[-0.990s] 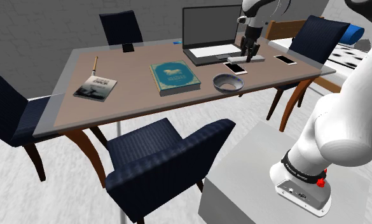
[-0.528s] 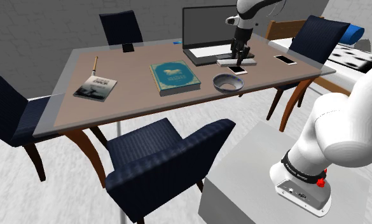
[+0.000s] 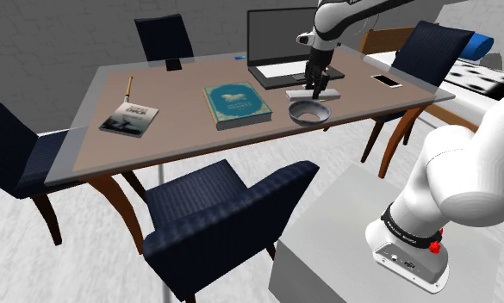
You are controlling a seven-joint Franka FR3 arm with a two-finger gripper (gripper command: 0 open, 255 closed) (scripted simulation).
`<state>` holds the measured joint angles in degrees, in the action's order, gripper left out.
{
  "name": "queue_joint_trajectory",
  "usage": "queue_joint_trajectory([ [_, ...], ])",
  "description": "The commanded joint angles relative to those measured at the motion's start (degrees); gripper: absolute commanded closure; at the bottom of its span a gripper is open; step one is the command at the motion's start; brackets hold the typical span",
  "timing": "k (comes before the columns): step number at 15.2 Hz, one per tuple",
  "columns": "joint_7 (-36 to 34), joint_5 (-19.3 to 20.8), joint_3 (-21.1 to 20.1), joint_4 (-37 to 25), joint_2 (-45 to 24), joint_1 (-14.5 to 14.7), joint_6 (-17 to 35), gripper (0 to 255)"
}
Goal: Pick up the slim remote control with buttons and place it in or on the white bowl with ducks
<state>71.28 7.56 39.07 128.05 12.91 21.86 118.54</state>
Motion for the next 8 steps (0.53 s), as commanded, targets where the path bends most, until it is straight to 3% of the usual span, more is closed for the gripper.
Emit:
queue_joint_trajectory([
  [1,0.4,-0.6,0.4,0.8,-1.0,0.2,1.8,255],
  [8,1.9,-2.2,1.5,4.0,-4.0,0.5,7.4,255],
])
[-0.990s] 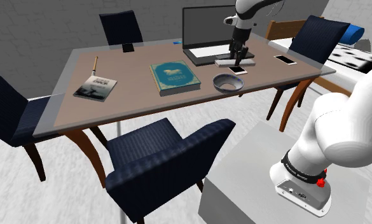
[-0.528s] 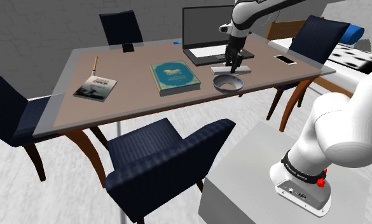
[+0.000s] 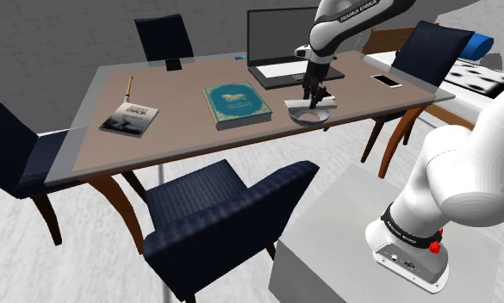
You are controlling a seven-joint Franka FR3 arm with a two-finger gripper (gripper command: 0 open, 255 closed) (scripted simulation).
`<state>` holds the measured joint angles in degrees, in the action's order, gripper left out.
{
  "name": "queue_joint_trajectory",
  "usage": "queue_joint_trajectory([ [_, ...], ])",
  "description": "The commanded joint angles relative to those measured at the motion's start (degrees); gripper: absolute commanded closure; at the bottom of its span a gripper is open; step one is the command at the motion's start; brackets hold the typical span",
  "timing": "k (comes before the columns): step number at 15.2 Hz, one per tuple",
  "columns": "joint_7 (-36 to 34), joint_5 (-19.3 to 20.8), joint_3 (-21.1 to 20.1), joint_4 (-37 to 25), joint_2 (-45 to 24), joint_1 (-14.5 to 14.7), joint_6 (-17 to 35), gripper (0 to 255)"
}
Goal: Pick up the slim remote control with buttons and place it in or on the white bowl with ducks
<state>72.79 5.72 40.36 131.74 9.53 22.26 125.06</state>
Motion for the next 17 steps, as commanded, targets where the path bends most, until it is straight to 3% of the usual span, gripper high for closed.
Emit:
queue_joint_trajectory([
  [1,0.6,-0.7,0.4,0.8,-1.1,0.1,1.7,255],
  [9,0.7,-0.9,0.4,0.9,-1.3,0.1,2.1,255],
  [10,0.7,-0.9,0.4,0.9,-1.3,0.1,2.1,0],
  [15,0.7,-0.9,0.4,0.9,-1.3,0.1,2.1,0],
  [17,-0.5,0.7,-0.3,-1.2,1.1,-0.1,-2.0,0],
])
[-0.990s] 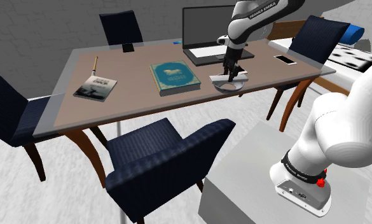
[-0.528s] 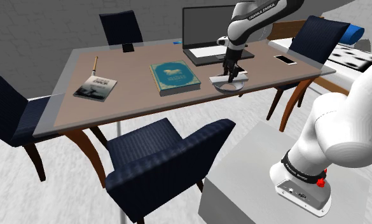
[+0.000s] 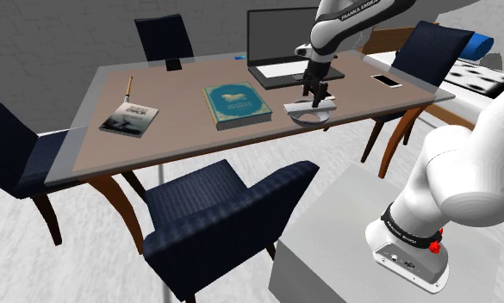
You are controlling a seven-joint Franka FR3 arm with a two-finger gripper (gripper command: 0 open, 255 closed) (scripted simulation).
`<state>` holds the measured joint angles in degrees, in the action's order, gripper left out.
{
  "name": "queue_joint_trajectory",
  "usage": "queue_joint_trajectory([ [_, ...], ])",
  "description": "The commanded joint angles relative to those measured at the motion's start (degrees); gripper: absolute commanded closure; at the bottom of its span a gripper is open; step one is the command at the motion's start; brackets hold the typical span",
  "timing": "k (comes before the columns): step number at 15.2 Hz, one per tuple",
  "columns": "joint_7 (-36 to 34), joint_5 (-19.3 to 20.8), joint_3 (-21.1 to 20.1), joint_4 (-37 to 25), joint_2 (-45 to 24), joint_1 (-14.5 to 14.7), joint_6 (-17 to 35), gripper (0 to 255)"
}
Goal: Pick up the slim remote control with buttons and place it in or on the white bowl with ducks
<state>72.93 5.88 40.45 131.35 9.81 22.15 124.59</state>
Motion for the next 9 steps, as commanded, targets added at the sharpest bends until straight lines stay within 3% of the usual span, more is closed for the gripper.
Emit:
queue_joint_trajectory([
  [1,-1.1,1.1,-0.8,-1.9,1.9,-0.1,-3.6,0],
  [9,-1.4,1.4,-1.1,-2.9,2.6,-0.2,-5.2,0],
])
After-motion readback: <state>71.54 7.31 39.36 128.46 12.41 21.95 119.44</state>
